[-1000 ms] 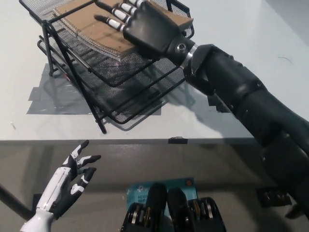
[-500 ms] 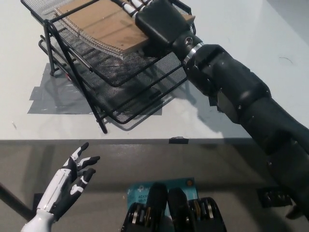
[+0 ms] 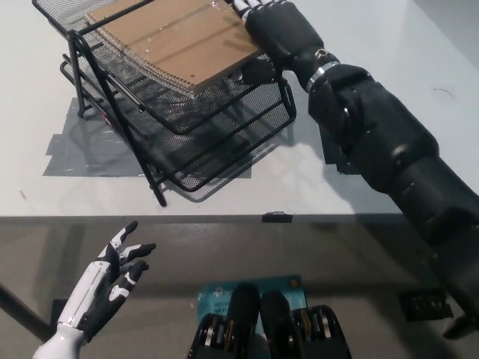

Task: A person hands a notebook to the robot and the robot grabs it with its right hand and places it in the file tray kept in the centre of the desk infront of it.

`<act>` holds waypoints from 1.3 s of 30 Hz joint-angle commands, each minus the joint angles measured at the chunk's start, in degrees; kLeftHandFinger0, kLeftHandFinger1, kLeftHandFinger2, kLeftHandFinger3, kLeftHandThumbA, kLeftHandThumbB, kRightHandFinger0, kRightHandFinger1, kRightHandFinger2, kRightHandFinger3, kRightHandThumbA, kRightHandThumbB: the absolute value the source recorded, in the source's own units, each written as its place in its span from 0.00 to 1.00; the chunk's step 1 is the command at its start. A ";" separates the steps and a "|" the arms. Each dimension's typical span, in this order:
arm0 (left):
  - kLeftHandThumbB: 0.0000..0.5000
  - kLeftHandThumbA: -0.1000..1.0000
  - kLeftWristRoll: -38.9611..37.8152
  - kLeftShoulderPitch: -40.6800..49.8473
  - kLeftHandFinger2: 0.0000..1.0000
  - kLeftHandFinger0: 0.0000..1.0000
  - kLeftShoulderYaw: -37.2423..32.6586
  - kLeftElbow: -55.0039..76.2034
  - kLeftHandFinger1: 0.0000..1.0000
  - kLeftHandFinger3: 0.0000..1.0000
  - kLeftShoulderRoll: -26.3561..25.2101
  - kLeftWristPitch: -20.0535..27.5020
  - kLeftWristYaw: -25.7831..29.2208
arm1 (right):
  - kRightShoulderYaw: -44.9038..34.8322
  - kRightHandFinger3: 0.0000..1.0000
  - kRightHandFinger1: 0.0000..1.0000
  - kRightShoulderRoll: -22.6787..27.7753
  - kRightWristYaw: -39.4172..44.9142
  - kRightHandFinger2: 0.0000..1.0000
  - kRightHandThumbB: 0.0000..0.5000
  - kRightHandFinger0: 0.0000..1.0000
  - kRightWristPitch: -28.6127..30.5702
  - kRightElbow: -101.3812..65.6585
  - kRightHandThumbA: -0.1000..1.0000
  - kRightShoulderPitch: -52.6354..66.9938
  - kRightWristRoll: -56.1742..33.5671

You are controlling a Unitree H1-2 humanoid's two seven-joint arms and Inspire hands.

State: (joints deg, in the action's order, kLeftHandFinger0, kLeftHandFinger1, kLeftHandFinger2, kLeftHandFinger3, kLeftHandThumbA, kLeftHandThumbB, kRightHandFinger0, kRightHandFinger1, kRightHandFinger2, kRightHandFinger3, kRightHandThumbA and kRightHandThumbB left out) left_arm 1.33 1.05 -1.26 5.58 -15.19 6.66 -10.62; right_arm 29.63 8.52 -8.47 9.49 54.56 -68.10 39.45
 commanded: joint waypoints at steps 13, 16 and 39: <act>0.75 0.84 0.87 -5.10 0.80 0.77 -0.17 4.36 0.84 1.00 -2.46 0.82 -1.57 | -4.97 1.00 1.00 23.55 57.49 1.00 1.00 1.00 -36.42 -42.38 1.00 -22.72 -79.58; 0.76 0.85 1.04 -4.92 0.80 0.76 -0.17 4.32 0.83 1.00 -2.54 0.79 -1.54 | -2.91 1.00 1.00 25.67 57.35 1.00 1.00 1.00 -36.42 -43.75 1.00 -21.99 -80.21; 0.77 0.85 -0.21 -6.96 0.84 0.78 0.56 2.87 0.86 1.00 -1.58 0.76 -0.73 | -3.07 1.00 1.00 44.54 54.17 1.00 1.00 1.00 -36.42 -62.02 1.00 -13.05 -89.88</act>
State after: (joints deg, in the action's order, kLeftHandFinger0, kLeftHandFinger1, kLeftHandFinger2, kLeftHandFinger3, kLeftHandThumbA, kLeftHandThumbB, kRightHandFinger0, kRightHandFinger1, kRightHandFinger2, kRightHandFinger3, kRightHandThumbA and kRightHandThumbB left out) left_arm 1.34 -1.32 -1.25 5.56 -15.16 5.70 -10.62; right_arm 28.38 26.69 22.17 -8.76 29.84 -64.86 -2.48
